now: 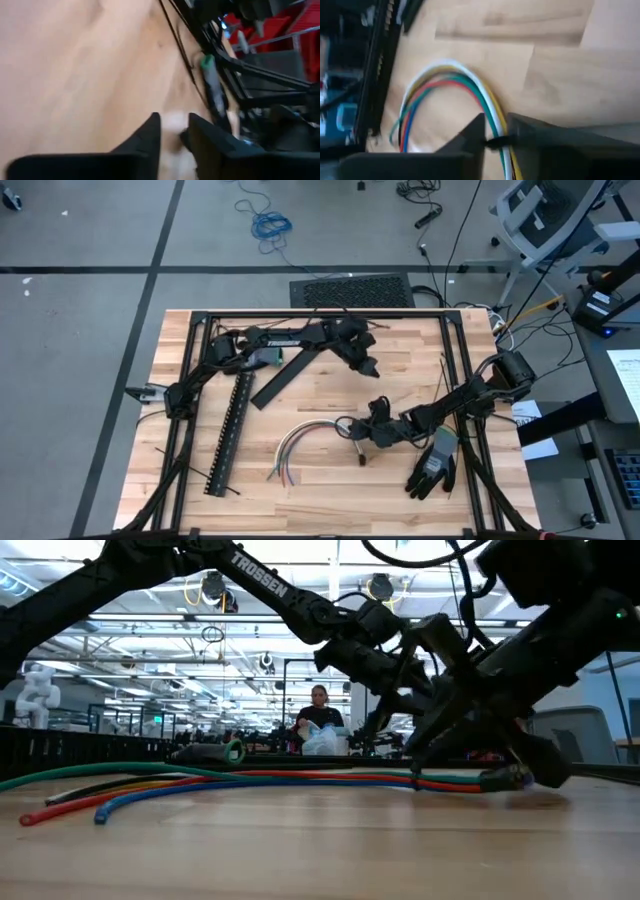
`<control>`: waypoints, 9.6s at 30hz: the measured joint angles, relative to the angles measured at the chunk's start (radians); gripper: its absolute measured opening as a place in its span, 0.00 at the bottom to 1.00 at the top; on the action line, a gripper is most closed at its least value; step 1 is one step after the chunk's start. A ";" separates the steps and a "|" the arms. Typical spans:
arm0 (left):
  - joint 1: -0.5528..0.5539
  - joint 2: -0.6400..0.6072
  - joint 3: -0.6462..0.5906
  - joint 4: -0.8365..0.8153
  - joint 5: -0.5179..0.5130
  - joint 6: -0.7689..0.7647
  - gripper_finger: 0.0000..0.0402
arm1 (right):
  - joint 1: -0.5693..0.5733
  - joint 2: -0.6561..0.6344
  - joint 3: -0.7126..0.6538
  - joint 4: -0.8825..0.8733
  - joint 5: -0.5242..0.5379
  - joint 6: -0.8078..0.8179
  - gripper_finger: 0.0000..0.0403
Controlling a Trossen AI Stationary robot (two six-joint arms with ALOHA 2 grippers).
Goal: Ziptie cables
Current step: Wrap the cable wires with a black zip tie, then move the cable wires to the top center of the table, then move the cable duct to the center of the table, then put the cable wires into the black cable duct
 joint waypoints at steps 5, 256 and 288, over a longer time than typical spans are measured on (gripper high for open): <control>0.006 0.001 0.000 0.148 0.115 -0.123 0.44 | 0.030 -0.020 -0.001 -0.013 -0.071 -0.103 0.41; -0.321 -0.269 -0.311 -0.406 -0.601 0.338 0.41 | -0.703 -0.999 0.629 -1.398 -0.044 -1.182 0.00; -0.369 -0.297 -0.135 -0.840 -0.731 0.470 0.04 | -0.703 -0.979 0.628 -1.437 -0.155 -1.233 0.00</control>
